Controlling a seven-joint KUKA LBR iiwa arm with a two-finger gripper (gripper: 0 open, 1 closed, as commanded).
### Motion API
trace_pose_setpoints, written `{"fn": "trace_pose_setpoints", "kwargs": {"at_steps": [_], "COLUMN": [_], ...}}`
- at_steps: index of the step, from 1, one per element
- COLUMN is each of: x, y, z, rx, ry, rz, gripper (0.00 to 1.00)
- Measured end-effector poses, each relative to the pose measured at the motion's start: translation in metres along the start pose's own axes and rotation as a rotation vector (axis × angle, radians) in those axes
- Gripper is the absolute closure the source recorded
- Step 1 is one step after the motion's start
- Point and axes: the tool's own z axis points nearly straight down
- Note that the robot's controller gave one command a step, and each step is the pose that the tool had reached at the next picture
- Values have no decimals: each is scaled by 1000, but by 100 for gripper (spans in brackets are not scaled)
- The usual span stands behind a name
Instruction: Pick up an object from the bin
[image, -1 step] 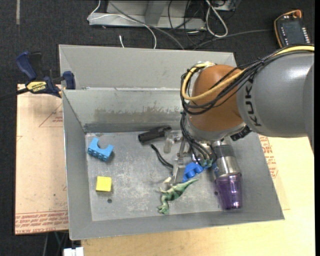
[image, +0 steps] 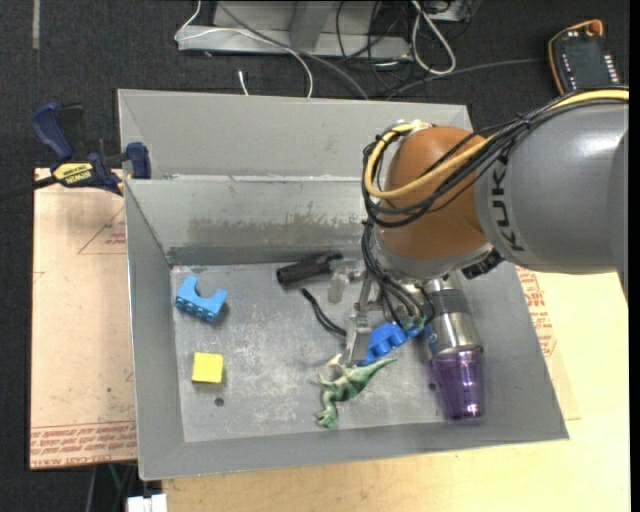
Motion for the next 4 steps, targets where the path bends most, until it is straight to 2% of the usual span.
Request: {"fn": "trace_pose_setpoints", "kwargs": {"at_steps": [1, 2, 3, 4], "x": [-2, 29, 4, -7], "y": [-99, -79, -93, -123], "z": [96, 59, 89, 93], "rx": [0, -2, -2, -3], "ry": [4, -5, 0, -10], "rz": [-222, -266, -229, -330], "gripper": [0, 0, 0, 0]}}
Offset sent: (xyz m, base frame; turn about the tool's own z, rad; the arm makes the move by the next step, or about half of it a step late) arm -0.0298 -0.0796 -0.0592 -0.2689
